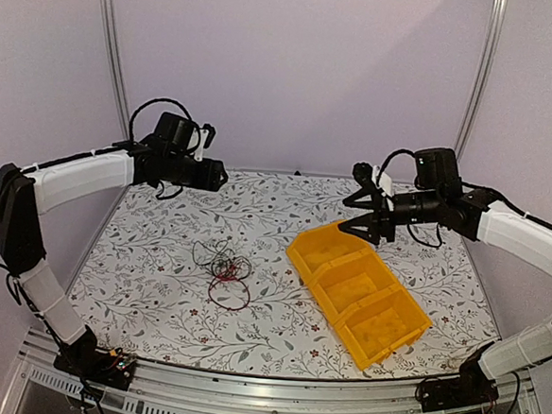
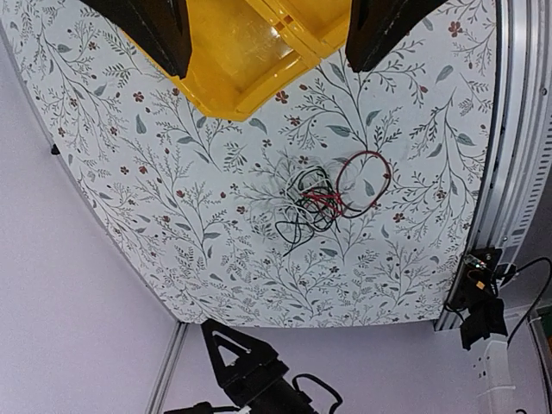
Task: Untangle the cables
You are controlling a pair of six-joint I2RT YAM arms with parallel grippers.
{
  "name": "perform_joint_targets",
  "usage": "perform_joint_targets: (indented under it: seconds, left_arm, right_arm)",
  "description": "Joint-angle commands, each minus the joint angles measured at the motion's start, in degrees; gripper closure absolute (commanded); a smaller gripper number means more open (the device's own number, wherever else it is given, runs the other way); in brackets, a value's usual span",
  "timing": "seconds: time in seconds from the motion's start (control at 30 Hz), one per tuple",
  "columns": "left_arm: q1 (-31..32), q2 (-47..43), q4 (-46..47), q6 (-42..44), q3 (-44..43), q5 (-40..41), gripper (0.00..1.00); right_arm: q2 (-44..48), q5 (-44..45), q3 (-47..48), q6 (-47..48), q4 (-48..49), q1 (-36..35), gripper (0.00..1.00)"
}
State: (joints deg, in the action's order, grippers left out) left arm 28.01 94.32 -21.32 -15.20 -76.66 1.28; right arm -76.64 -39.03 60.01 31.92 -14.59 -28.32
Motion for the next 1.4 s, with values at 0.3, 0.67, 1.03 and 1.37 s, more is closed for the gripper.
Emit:
perform_joint_targets:
  seconds: [0.3,0.67,1.03,1.37]
  left_arm:
    - [-7.22,-1.94,12.91,1.13,9.2,-8.7,0.37]
    - [-11.79,-5.42,13.74,-2.69,10.87,-12.76,0.37]
    - [-12.06,-5.77,13.75,-3.47,11.01,-14.15,0.37]
    - [-12.12,-5.89,13.15,-3.49,10.59,-14.41,0.37]
  right_arm:
    - [-21.55,14.47,14.46,-0.22,-8.24,-21.94,0.73]
    - [-41.01,13.62,27.02,-4.95,-10.06,-25.12,0.77]
    - [-51.64,11.6,36.05,-9.16,-14.52,-26.5,0.73]
    - [-56.89,9.77,41.74,-11.82,-16.01,-26.53,0.7]
